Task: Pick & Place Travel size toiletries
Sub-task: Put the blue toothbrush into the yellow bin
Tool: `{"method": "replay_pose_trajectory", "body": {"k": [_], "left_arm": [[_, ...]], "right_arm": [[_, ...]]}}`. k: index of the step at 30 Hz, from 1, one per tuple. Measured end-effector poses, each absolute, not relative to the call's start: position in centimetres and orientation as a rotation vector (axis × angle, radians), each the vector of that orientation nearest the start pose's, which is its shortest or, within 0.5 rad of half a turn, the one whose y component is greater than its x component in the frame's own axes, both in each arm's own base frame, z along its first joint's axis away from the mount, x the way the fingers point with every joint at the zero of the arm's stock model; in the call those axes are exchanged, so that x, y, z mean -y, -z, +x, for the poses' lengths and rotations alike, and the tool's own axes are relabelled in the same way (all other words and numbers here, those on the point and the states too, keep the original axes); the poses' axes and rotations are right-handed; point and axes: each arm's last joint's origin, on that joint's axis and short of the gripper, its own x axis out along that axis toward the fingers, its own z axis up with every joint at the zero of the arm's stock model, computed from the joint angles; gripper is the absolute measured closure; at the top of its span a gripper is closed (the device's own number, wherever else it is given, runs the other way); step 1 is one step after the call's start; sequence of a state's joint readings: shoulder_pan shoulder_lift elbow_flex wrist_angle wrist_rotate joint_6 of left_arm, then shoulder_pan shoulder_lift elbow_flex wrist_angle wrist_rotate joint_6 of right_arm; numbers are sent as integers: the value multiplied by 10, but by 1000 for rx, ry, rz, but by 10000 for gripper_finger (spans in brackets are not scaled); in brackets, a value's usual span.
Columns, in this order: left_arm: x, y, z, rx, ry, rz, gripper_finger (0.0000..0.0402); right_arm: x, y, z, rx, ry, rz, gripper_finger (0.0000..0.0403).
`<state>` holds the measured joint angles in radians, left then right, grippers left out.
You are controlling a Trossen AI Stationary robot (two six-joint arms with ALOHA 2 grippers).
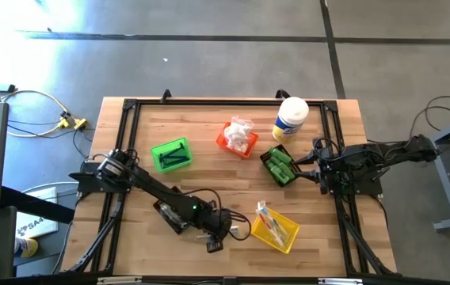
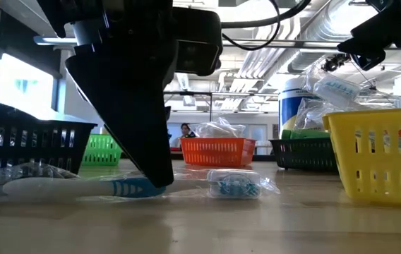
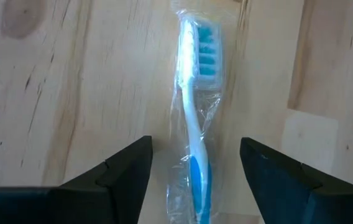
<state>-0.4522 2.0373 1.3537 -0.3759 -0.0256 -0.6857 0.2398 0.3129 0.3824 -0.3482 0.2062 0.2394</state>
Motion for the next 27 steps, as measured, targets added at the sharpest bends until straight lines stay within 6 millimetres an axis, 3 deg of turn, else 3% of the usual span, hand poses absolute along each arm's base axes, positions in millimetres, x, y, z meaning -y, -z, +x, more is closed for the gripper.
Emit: {"method": "replay_pose_trajectory", "body": {"k": [8, 22, 27], "left_arm": [[179, -145, 371, -1140, 11, -357, 179], [177, -142, 370, -1147, -11, -345, 350], [178, -143, 371, -1143, 3, -354, 389]], "right_arm": [[-18, -235, 100, -275, -1, 176, 229], [-18, -235, 100, -275, -1, 176, 229], [-18, -235, 100, -275, -1, 176, 229]]}}
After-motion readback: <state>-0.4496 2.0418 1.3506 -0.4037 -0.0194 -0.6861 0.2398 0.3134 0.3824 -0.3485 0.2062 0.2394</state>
